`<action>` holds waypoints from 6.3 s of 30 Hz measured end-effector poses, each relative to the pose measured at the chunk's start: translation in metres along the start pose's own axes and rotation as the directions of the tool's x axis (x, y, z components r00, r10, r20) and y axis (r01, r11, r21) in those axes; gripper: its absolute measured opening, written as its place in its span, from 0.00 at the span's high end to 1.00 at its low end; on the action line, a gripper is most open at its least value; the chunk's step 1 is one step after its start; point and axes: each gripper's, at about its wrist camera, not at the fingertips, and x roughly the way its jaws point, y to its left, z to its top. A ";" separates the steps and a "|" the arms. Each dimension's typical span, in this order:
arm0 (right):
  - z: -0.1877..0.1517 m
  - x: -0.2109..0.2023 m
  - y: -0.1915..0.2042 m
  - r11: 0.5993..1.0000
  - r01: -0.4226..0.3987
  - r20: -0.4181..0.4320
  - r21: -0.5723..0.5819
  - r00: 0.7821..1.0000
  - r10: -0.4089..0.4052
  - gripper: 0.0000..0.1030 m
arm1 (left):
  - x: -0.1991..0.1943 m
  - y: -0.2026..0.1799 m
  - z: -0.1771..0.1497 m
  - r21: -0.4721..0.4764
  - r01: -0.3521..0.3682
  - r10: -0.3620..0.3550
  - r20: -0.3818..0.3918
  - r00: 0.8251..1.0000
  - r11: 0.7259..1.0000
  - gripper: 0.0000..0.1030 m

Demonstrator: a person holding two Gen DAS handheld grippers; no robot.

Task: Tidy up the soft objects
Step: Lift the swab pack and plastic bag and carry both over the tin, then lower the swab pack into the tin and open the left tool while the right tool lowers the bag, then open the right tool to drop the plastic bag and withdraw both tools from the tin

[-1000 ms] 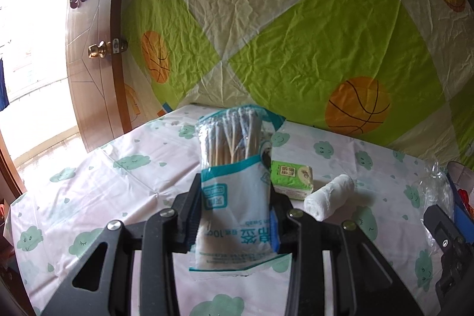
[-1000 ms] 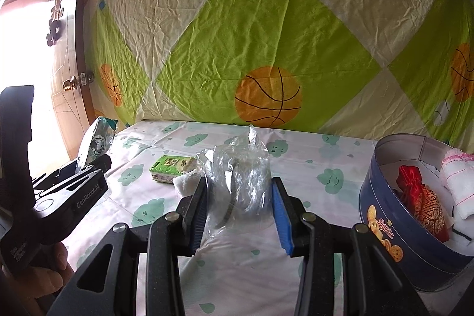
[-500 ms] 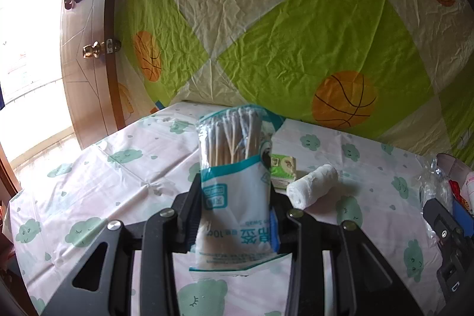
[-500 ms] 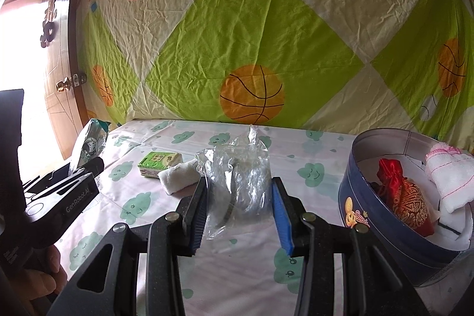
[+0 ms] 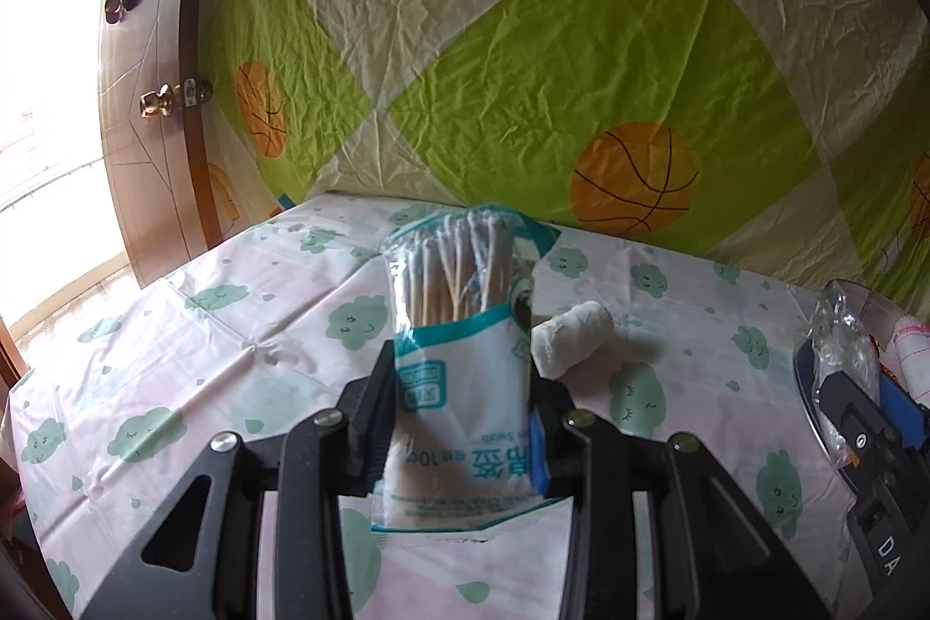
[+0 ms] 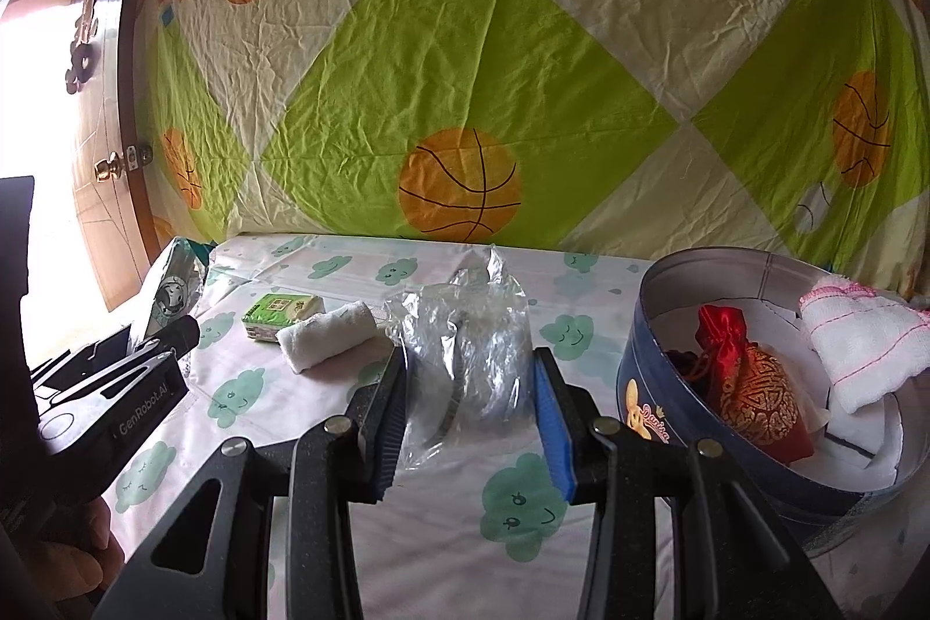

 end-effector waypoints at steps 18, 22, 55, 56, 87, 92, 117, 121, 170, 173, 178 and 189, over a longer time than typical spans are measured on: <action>-0.001 -0.013 -0.035 0.998 0.053 0.013 0.026 0.998 -0.053 0.58 | -0.010 -0.038 -0.008 0.026 0.069 -0.068 -0.026 0.997 0.997 0.66; -0.001 -0.018 -0.045 0.998 0.060 0.021 0.035 0.998 -0.061 0.58 | -0.014 -0.047 -0.010 0.027 0.089 -0.089 -0.030 0.996 0.996 0.66; 0.009 -0.052 -0.163 0.972 0.210 0.076 0.109 0.973 -0.219 0.58 | -0.059 -0.177 -0.003 0.148 0.276 -0.278 -0.010 0.961 0.950 0.66; 0.009 -0.052 -0.167 0.970 0.215 0.074 0.112 0.972 -0.223 0.58 | -0.059 -0.181 -0.003 0.151 0.282 -0.283 -0.010 0.959 0.948 0.66; 0.018 -0.038 -0.228 0.937 0.330 0.045 0.119 0.940 -0.337 0.58 | -0.051 -0.271 -0.003 0.206 0.389 -0.387 -0.055 0.921 0.898 0.66; 0.019 -0.034 -0.232 0.931 0.350 0.042 0.104 0.933 -0.356 0.58 | -0.048 -0.286 0.000 0.222 0.390 -0.387 -0.061 0.920 0.894 0.66; 0.026 -0.005 -0.256 0.916 0.391 -0.038 0.088 0.920 -0.390 0.58 | -0.024 -0.303 0.003 0.237 0.358 -0.329 -0.154 0.932 0.903 0.66; 0.024 0.004 -0.258 0.919 0.388 -0.066 0.076 0.921 -0.384 0.58 | -0.017 -0.303 0.003 0.244 0.345 -0.307 -0.182 0.934 0.906 0.66; 0.018 -0.026 -0.251 0.944 0.298 0.003 0.142 0.953 -0.301 0.15 | -0.043 -0.261 -0.017 0.180 0.282 -0.293 0.034 0.956 0.942 0.00; 0.016 -0.031 -0.252 0.938 0.302 0.018 0.172 0.951 -0.309 0.14 | -0.044 -0.254 -0.017 0.159 0.280 -0.291 0.048 0.956 0.947 0.00; 0.012 -0.036 -0.255 0.924 0.324 0.035 0.202 0.941 -0.338 0.11 | -0.045 -0.239 -0.015 0.095 0.278 -0.285 0.070 0.956 0.956 0.00; 0.004 -0.039 -0.249 0.906 0.380 0.056 0.188 0.917 -0.396 0.11 | -0.051 -0.225 -0.017 0.078 0.278 -0.284 0.082 0.955 0.957 0.00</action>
